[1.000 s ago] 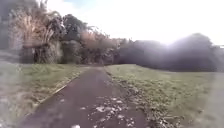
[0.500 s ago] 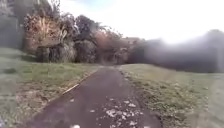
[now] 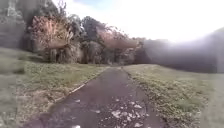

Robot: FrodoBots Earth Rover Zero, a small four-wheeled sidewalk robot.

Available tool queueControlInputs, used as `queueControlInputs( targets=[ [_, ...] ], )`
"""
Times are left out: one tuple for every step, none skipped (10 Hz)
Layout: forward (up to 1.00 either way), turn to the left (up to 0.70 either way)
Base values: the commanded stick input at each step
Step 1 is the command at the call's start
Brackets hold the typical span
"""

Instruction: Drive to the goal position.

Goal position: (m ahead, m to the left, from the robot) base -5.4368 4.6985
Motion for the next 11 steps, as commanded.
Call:
queueControlInputs(
  targets=[
    [0.0,0.85],
    [0.0,0.85],
    [0.0,0.85],
    [0.0,0.85],
    [0.0,0.85],
    [0.0,0.85],
    [0.0,0.85],
    [0.0,0.85],
    [0.0,0.85],
    [0.0,0.85],
    [0.0,0.85]
  ],
)
